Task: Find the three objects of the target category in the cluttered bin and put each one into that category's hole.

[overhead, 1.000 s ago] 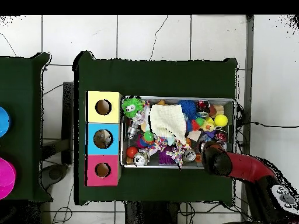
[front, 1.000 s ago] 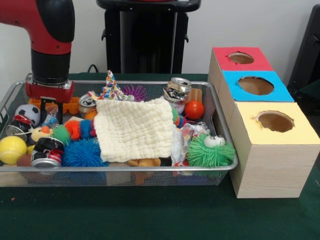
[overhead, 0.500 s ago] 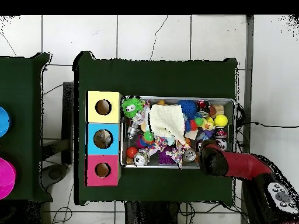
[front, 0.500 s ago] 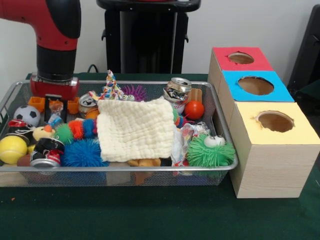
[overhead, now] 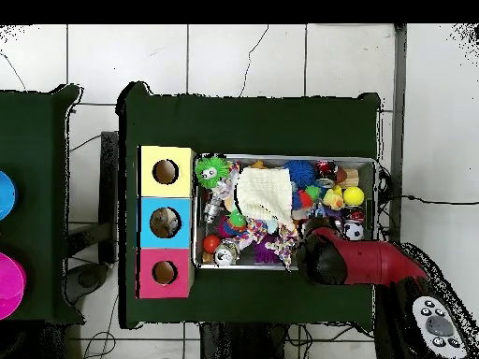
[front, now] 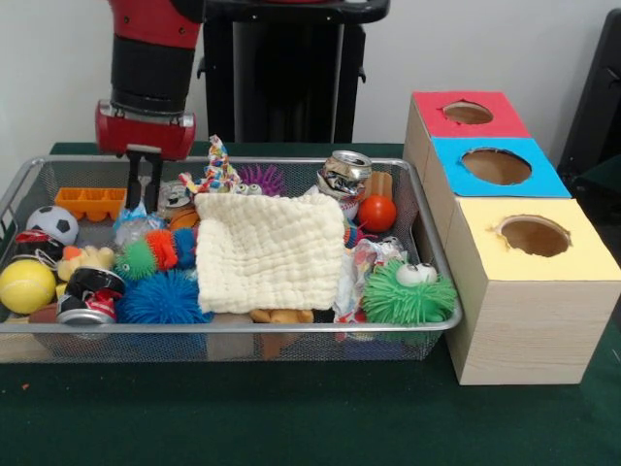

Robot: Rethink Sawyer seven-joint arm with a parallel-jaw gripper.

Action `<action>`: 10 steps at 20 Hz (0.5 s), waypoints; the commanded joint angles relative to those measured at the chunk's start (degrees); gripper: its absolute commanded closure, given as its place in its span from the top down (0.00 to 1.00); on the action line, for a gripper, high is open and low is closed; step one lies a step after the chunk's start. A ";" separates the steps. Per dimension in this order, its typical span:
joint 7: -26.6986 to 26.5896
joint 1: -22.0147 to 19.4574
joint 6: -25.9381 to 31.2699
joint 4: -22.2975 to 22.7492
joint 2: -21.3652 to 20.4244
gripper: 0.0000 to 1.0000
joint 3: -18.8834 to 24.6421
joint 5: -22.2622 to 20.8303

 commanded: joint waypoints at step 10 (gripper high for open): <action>3.60 3.57 10.82 6.40 -10.81 0.00 2.28 6.75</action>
